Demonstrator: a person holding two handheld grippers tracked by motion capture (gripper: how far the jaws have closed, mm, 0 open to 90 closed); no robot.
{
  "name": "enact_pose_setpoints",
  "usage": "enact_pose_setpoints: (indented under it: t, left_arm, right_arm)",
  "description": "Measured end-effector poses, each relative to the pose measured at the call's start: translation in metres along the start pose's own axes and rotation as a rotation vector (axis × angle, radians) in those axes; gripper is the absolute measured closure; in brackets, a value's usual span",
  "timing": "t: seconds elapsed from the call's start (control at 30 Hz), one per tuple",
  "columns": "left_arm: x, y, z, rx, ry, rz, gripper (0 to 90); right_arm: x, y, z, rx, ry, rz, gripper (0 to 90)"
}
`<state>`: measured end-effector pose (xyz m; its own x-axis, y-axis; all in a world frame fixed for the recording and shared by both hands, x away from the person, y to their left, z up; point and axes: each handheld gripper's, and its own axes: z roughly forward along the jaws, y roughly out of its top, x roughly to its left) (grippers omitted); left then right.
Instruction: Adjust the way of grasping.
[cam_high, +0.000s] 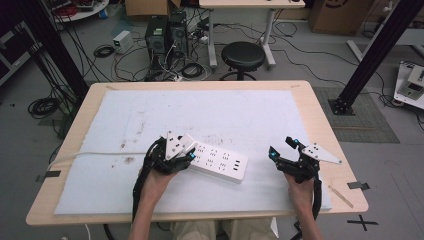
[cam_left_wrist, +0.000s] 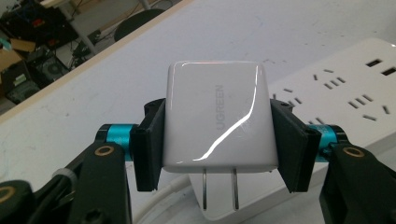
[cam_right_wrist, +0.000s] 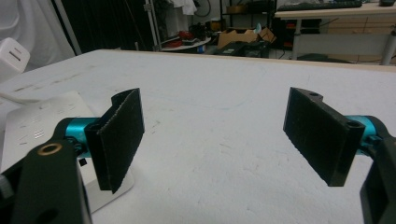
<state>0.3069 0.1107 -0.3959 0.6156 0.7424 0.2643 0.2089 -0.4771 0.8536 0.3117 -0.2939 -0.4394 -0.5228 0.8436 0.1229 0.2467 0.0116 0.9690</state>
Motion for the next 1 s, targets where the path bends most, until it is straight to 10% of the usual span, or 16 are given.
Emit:
enact_pose_setpoints:
  t: [0.3,0.33,0.47,0.87,1.0]
  left_arm:
    - [-0.028,0.006,-0.001,-0.049,0.013,0.139,42.4]
    - [-0.037,0.008,-0.002,-0.081,0.018,0.185,42.4]
    - [-0.049,0.009,-0.005,-0.125,0.039,0.262,42.4]
    - [-0.075,0.007,-0.006,-0.234,0.059,0.394,42.4]
    - [-0.084,0.009,-0.006,-0.271,0.066,0.434,42.4]
  right_arm:
    - [0.000,0.003,0.003,0.033,0.082,0.047,20.9]
    - [0.005,0.011,0.004,0.036,0.197,0.109,20.9]
    - [0.015,0.023,0.010,0.059,0.315,0.135,20.9]
    - [0.054,0.041,0.028,0.165,0.534,0.109,20.9]
    - [0.062,0.040,0.038,0.198,0.631,0.175,20.9]
